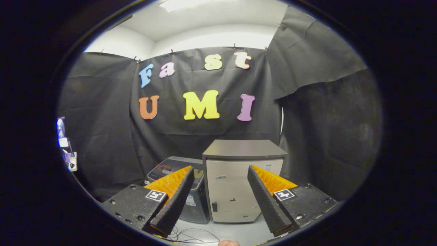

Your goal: Put the clothes into the washing machine and then close the washing machine lid.

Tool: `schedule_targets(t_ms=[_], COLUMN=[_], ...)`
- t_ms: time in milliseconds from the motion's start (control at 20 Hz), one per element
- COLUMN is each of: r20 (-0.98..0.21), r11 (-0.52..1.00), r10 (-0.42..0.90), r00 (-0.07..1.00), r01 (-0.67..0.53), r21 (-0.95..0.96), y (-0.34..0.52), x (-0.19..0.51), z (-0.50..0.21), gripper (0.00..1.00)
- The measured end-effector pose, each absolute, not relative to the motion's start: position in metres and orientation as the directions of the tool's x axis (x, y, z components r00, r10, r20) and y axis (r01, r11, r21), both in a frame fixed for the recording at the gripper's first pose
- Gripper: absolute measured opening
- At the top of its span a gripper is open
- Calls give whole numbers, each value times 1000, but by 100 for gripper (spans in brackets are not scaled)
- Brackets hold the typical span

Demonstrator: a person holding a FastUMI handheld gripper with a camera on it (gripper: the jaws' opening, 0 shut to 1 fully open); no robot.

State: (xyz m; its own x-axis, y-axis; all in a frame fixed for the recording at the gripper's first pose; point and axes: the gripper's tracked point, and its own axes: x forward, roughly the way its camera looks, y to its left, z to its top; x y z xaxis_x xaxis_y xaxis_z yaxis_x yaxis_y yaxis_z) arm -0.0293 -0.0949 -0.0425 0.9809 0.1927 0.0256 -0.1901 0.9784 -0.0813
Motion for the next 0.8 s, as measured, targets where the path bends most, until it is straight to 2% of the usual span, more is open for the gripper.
schedule_targets(t_ms=[800], r20=[8], r11=[977], r10=[201], r00=[980], r01=[-200], r21=[-71], y=[-92], x=[-15], z=[-46], gripper=[100])
